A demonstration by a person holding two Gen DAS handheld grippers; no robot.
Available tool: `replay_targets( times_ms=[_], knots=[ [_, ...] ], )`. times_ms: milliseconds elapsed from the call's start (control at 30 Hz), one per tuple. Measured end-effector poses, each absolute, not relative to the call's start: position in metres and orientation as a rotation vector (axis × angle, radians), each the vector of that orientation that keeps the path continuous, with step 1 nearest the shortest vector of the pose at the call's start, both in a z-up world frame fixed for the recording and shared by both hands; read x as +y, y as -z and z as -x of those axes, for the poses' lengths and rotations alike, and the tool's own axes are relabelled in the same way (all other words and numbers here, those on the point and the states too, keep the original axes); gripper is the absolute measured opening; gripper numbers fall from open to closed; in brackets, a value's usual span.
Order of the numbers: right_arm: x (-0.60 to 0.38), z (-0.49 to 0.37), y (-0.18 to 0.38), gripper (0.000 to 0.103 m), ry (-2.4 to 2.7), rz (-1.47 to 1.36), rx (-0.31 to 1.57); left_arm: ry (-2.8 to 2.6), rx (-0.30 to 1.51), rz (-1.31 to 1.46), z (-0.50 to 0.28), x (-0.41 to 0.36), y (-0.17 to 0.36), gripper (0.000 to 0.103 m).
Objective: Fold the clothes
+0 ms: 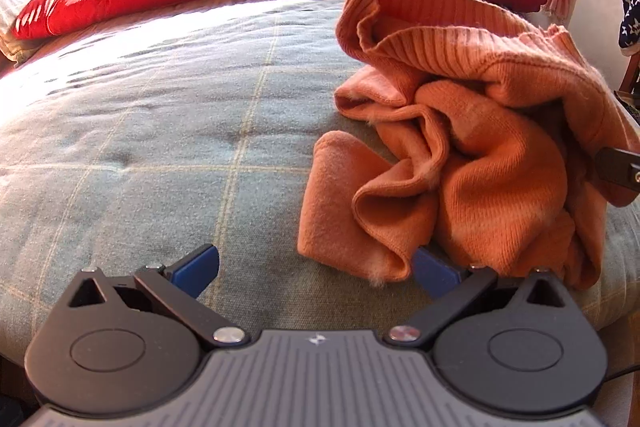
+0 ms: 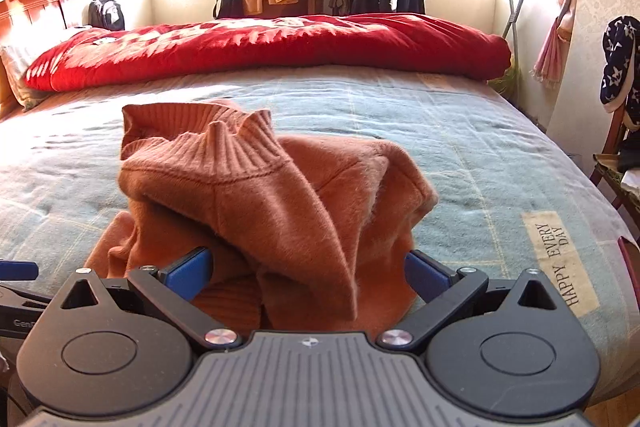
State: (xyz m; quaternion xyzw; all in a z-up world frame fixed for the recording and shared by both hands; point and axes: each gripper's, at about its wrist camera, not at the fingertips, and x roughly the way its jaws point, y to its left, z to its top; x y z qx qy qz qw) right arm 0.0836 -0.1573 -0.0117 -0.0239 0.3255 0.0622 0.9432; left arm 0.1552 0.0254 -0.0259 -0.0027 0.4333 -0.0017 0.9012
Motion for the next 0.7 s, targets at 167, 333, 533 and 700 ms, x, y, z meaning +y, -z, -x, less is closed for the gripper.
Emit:
replay_targets(
  times_ms=[167, 333, 533, 700],
  knots=[
    [-0.157, -0.113, 0.028, 0.103, -0.121, 0.103, 0.704, 0.068, 0.945, 0.036, -0.187, 0.024, 0.042, 0.103],
    [-0.162, -0.127, 0.044, 0.103, -0.179, 0.1, 0.72, 0.149, 0.968, 0.078, -0.196, 0.03, 0.058, 0.103],
    [-0.171, -0.131, 0.054, 0.103, -0.234, 0.073, 0.753, 0.195, 0.946, 0.053, -0.191, 0.032, 0.068, 0.103],
    [-0.17, -0.117, 0.051, 0.103, -0.212, 0.143, 0.706, 0.219, 0.891, 0.001, -0.177, 0.031, 0.073, 0.103]
  ],
)
